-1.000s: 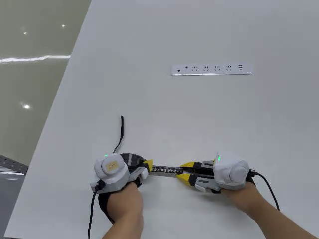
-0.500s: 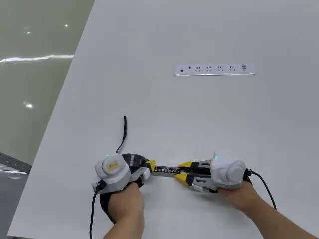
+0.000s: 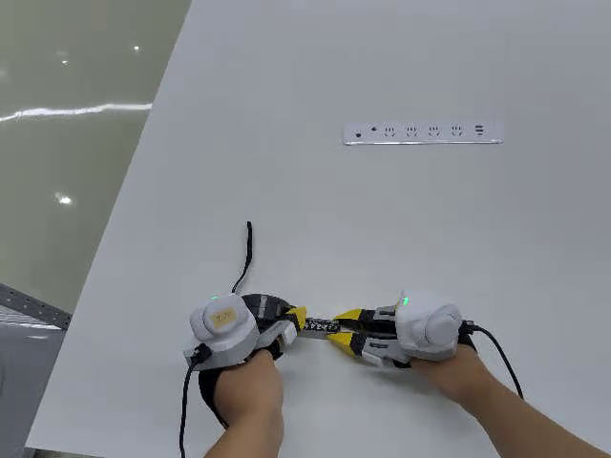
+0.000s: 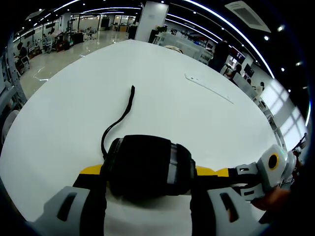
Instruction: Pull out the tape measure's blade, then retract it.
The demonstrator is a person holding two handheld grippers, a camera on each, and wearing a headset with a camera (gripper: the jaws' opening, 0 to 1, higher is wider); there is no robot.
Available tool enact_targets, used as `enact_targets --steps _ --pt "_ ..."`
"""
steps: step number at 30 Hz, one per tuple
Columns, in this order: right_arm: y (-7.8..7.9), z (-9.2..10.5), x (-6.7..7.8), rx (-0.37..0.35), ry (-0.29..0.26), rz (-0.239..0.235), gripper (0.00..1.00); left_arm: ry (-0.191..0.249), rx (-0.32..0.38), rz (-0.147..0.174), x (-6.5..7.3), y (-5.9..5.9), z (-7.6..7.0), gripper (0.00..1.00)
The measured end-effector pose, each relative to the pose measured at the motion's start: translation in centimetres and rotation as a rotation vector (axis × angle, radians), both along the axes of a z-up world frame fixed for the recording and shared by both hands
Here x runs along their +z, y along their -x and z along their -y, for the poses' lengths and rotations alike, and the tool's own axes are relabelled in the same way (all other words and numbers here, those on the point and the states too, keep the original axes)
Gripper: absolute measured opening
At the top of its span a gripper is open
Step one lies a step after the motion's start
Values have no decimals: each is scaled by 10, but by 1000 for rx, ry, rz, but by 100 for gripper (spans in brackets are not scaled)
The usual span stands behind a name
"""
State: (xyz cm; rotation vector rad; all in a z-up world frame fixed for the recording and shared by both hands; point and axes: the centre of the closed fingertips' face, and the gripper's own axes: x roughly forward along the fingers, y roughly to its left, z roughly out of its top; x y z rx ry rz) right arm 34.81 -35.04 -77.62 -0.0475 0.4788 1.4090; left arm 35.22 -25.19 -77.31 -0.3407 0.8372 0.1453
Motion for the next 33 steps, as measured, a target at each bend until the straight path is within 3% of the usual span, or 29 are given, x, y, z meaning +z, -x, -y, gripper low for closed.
enact_targets --steps 33 --pt "1 -26 0 40 2 21 13 10 6 9 0 0 0 67"
